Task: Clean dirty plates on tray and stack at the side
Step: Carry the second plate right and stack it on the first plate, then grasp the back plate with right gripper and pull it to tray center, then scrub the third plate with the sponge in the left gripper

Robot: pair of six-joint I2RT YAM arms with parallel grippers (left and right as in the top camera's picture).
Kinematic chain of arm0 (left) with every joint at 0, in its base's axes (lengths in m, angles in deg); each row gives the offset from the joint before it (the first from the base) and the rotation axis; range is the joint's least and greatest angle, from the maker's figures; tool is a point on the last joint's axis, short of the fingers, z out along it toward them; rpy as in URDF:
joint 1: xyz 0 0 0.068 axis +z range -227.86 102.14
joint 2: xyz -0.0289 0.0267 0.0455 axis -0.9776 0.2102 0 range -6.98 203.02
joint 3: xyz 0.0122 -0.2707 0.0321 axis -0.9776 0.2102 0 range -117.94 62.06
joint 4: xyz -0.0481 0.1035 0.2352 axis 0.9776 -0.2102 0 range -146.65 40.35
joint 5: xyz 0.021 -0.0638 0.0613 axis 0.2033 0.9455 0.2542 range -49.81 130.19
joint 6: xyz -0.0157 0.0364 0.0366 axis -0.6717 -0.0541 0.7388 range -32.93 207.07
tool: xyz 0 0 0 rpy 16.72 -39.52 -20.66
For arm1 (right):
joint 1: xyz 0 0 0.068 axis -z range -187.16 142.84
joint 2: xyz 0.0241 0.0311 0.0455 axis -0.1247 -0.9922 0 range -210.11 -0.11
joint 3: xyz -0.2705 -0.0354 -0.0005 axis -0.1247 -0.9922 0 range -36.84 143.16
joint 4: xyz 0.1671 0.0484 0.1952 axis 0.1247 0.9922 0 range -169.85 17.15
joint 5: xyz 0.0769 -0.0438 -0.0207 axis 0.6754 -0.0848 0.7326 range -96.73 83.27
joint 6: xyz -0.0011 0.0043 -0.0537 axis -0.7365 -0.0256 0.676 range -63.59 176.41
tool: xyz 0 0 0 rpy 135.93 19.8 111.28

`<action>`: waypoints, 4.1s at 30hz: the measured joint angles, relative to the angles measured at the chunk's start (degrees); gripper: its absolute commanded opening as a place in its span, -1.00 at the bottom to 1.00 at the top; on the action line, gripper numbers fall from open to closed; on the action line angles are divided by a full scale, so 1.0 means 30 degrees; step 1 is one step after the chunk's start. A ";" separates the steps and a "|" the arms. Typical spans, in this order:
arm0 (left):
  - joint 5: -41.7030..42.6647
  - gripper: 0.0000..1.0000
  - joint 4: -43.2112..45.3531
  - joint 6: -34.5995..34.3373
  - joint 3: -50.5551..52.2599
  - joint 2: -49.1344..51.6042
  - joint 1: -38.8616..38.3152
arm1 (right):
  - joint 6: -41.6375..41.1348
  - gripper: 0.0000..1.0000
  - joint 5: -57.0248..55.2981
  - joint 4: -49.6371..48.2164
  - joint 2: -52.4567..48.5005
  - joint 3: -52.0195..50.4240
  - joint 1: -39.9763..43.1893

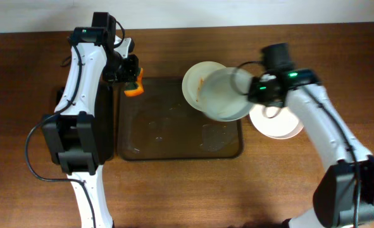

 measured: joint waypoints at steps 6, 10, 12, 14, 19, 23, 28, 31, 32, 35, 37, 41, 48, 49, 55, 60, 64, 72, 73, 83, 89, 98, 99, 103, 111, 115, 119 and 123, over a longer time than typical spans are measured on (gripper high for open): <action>0.0000 -1.00 0.0015 0.0000 0.0000 0.0000 0.0000 | 0.0015 -0.92 0.0481 0.0124 0.0007 -0.1173 0.5399; 0.0000 -1.00 0.0160 0.0007 0.0000 0.0000 0.0000 | 0.0029 -0.91 0.0488 -0.0525 0.0007 -0.2637 0.6353; 0.0000 -1.00 0.0189 0.0000 0.0000 0.0000 0.0000 | 0.0022 -0.60 0.0481 -0.0670 0.0007 -0.3140 0.6353; 0.0000 -1.00 0.0240 0.0007 0.0000 0.0000 0.0000 | 0.0007 -0.16 0.0342 -0.0692 0.0007 -0.3344 0.6353; 0.0000 -1.00 0.0255 0.0007 0.0000 0.0000 0.0000 | 0.0073 -0.16 0.0758 -0.0772 0.0007 -0.3344 0.6353; 0.0000 -1.00 0.0291 0.0007 0.0000 0.0000 0.0000 | 0.0044 -0.17 0.2994 -0.1304 0.0000 -0.2069 0.5705; 0.0000 -1.00 0.0299 0.0000 0.0000 0.0000 0.0000 | -0.0882 -0.28 0.3752 -0.4860 0.0000 -0.1217 0.1457; 0.0000 -1.00 0.0299 0.0007 0.0000 0.0000 0.0000 | -0.3235 -0.42 0.1872 -0.5646 -0.0678 -0.1158 -0.1581; -0.0015 -1.00 0.0291 0.0007 0.0000 0.0000 0.0000 | -0.3810 -0.46 0.1428 -0.5989 -0.1100 -0.1144 -0.2171; -0.0306 -1.00 0.0299 0.0000 0.0000 0.0000 0.0000 | -0.5246 -0.54 0.0554 -0.6579 -0.2820 -0.1137 -0.3395; -0.0364 -1.00 0.0291 0.0007 0.0000 0.0000 0.0000 | -0.5880 -0.55 0.0299 -0.6572 -0.3555 -0.1137 -0.3687; -0.0437 -1.00 0.0299 0.0000 0.0000 0.0000 0.0000 | -0.6331 -0.58 0.0022 -0.6164 -0.4838 -0.1137 -0.3883; -0.0430 -1.00 0.0291 0.0000 0.0000 0.0000 0.0000 | -0.6448 -0.92 0.1005 -0.5187 -0.5610 -0.1100 -0.4255; -0.0444 -1.00 0.0299 0.0007 0.0000 0.0000 0.0000 | -0.6390 -0.91 0.1304 -0.4998 -0.5610 -0.1100 -0.4503; -0.0437 -1.00 0.0284 0.0000 0.0000 0.0000 0.0000 | -0.5180 0.03 0.3169 -0.3432 -0.5676 -0.0984 -0.7563; -0.0444 -1.00 0.0291 0.0007 0.0000 0.0000 0.0000 | -0.2492 0.14 0.3475 -0.5741 -0.5719 -0.0962 -0.8036; -0.0481 -1.00 0.0291 0.0007 0.0000 0.0000 0.0000 | -0.1464 -0.03 0.1705 -0.8182 -0.5952 -0.0925 -0.7817; -0.0503 -1.00 0.0291 0.0007 0.0000 0.0000 0.0000 | -0.1239 -0.90 0.1625 -1.0018 -0.7308 -0.0459 -0.7796; -0.0495 -1.00 0.0291 0.0000 0.0000 0.0000 0.0000 | -0.1486 -0.92 0.2106 -0.9479 -0.7315 -0.0372 -0.7788; -0.0503 -1.00 0.0131 0.0007 0.0066 0.0000 -0.0051 | -0.4641 -0.92 0.4233 -0.7847 -0.7322 -0.0168 -0.7657; -0.0641 -1.00 0.1800 0.0015 0.3883 0.0000 -0.1348 | -0.5056 -0.92 0.4488 -0.7832 -0.7329 -0.0175 -0.7344; -0.1341 -1.00 0.8663 0.1552 0.9471 -0.0962 -0.3621 | -0.5071 -0.92 0.4422 -0.7745 -0.7329 -0.0175 -0.7147; -0.1603 -1.00 0.8910 0.1603 0.9763 -0.1107 -0.3730 | -0.5071 -0.92 0.4422 -0.7745 -0.7329 -0.0175 -0.7147; -0.1297 -1.00 0.8531 0.2164 1.0236 -0.1406 -0.4007 | -0.5071 -0.92 0.4422 -0.7774 -0.7329 -0.0175 -0.7147; 0.3024 -1.00 0.8539 0.5952 1.0958 -0.1399 -0.4014 | -0.5027 -0.92 0.4357 -0.7774 -0.7329 -0.0175 -0.7089; 0.1851 -1.00 1.0506 0.3585 1.1089 -0.1399 -0.4350 | -0.5136 -0.92 0.4138 -0.8021 -0.7337 -0.0175 -0.7053; -0.4240 -1.00 1.0783 -0.2608 1.0812 -0.1625 -0.5348 | -0.5289 -0.92 0.4131 -0.8051 -0.7359 -0.0175 -0.7053; -0.9304 -1.00 0.9493 -0.6084 1.0688 -0.1617 -0.5399 | -0.5340 -0.92 0.4138 -0.8065 -0.7359 -0.0175 -0.7053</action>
